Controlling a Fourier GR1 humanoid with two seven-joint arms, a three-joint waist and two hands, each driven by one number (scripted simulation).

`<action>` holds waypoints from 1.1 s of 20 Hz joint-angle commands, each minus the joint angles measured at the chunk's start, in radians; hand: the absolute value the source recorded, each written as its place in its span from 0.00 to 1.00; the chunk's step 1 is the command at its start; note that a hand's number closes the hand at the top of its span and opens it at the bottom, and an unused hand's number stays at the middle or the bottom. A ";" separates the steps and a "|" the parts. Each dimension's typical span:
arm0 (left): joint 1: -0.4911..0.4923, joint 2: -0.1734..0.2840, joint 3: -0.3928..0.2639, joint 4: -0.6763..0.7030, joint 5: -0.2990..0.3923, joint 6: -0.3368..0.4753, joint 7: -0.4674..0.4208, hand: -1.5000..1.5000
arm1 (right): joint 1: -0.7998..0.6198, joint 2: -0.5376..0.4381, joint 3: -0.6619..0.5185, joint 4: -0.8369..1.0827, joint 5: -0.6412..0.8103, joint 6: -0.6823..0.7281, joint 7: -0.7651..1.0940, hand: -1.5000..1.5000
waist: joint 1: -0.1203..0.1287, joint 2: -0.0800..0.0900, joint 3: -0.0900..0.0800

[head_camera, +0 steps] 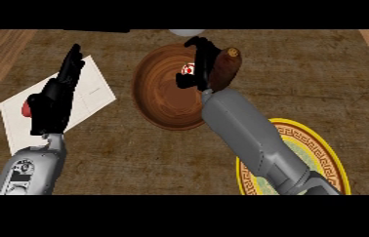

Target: Pick the cupcake from the plate and place it in the bowl

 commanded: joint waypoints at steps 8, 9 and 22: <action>-0.002 -0.016 -0.002 0.011 -0.031 0.020 -0.008 0.50 | 0.046 0.001 -0.139 0.044 -0.382 -0.056 -0.504 0.00 | -0.008 -0.007 0.000; 0.009 -0.020 0.002 0.026 -0.004 -0.004 -0.023 0.50 | 0.006 0.001 -0.169 0.072 -0.395 -0.048 -0.532 0.00 | -0.011 -0.007 0.000; 0.070 0.018 0.075 -0.006 0.009 -0.025 -0.009 0.50 | 0.351 -0.072 -0.208 -0.405 -0.533 0.196 -0.581 0.00 | -0.083 -0.031 -0.001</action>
